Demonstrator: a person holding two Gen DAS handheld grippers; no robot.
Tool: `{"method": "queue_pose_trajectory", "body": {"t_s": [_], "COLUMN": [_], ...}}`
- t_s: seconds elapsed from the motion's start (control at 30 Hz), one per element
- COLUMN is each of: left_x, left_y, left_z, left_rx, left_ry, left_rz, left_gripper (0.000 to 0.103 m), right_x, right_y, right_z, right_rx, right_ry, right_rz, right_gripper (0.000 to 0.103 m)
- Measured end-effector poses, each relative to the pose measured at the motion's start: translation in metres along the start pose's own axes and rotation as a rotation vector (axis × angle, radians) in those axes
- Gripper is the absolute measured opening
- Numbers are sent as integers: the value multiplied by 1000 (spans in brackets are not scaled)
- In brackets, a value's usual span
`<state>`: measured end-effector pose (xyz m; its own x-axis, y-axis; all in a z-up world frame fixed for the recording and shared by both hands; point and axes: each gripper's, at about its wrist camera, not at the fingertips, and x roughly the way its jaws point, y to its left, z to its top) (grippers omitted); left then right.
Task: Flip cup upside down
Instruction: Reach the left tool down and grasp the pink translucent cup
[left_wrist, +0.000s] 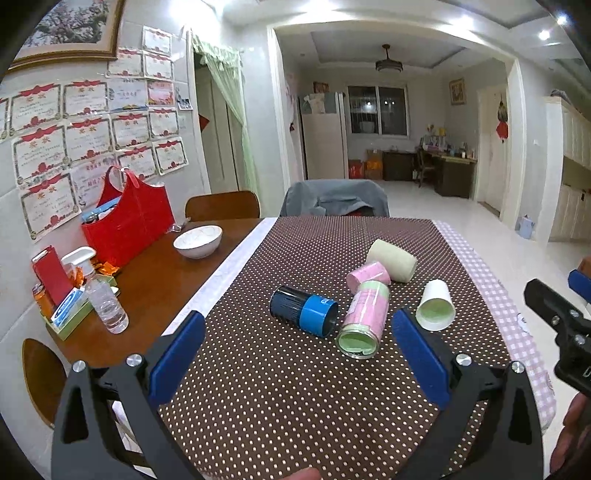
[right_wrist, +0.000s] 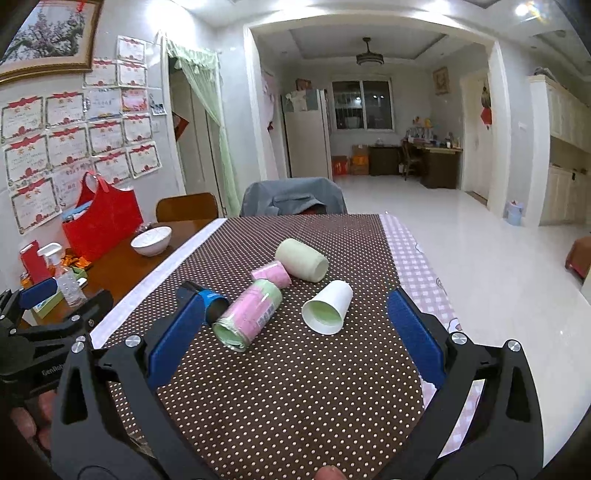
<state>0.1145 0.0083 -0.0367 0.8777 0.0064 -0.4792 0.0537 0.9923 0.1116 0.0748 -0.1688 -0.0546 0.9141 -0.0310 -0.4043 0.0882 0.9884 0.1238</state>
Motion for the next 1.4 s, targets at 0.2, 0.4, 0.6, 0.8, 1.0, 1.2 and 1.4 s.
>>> {"method": "queue_pose_trajectory", "body": {"t_s": [0.2, 0.4, 0.6, 0.8, 1.0, 1.2, 1.4], "left_x": [41, 100, 159, 223, 278, 327, 373], "left_y": [-2, -20, -45, -72, -95, -120, -137], "left_z": [15, 34, 44, 47, 53, 56, 50], "left_rx": [26, 99, 191, 301, 428, 547, 644], "left_ry": [47, 124, 220, 314, 401, 486, 609], "left_rz": [-22, -65, -138, -188, -232, -290, -322], "left_gripper": [99, 99, 99, 99, 99, 99, 99], "right_x": [35, 75, 116, 152, 188, 215, 231], "right_y": [-9, -25, -39, -49, -57, -67, -79], "right_z": [7, 12, 14, 12, 10, 3, -3], "right_rx": [12, 38, 62, 83, 105, 137, 163], "right_ry": [64, 126, 184, 237, 279, 312, 331], "right_rz": [4, -6, -15, -16, -9, -6, -11], "right_gripper": [97, 97, 97, 97, 97, 97, 97]}}
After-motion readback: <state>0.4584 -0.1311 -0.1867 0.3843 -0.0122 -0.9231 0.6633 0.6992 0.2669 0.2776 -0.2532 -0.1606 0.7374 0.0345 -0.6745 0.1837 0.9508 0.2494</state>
